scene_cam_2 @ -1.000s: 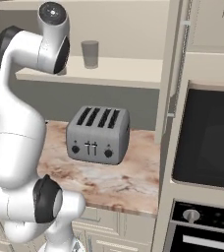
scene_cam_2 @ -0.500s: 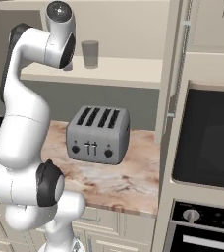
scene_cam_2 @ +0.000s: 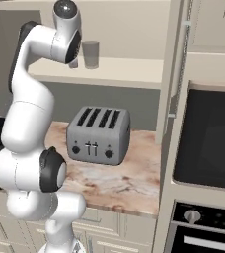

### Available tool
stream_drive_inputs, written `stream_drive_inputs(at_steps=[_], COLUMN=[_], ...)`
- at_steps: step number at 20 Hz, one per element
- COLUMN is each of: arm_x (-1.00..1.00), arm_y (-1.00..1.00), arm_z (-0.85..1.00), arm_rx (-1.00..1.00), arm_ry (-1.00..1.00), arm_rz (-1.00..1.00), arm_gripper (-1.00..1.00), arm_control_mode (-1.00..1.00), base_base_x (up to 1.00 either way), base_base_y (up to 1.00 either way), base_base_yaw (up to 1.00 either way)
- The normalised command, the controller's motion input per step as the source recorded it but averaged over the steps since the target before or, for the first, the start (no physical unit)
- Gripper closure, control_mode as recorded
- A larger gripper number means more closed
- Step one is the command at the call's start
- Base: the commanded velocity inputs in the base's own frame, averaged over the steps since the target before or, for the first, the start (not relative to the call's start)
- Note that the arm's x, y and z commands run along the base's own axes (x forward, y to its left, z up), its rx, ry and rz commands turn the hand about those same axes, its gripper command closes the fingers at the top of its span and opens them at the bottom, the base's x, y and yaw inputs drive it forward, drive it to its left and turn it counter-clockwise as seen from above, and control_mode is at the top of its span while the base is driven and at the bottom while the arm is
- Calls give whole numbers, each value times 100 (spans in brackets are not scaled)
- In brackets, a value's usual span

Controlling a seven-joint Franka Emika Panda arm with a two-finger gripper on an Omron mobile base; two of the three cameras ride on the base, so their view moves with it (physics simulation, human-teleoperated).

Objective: There is a bowl on the dining counter. Grab a lemon wedge from the fridge and place it in the bowl. Then get the liquor bottle and glass cup from the cabinet and place them next to the bowl.

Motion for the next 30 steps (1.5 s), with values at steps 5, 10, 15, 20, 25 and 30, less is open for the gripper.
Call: stream_drive_inputs(at_steps=[5,10,15,20,25,30], arm_x=[27,23,17,17,22,20], arm_y=[-15,-16,-8,0,0,0], arm_z=[0,-1,-7,-12,-11,-6], arm_rx=[0,0,0,0,0,0], arm_ry=[6,4,1,0,0,0], arm_rz=[-1,0,0,0,0,0], arm_gripper=[-100,-100,-100,-100,-100,-100], arm_control_mode=[-100,-100,-100,-100,-100,-100], base_base_x=[0,0,0,0,0,0], base_base_y=[0,0,0,0,0,0], base_base_yaw=[0,0,0,0,0,0])
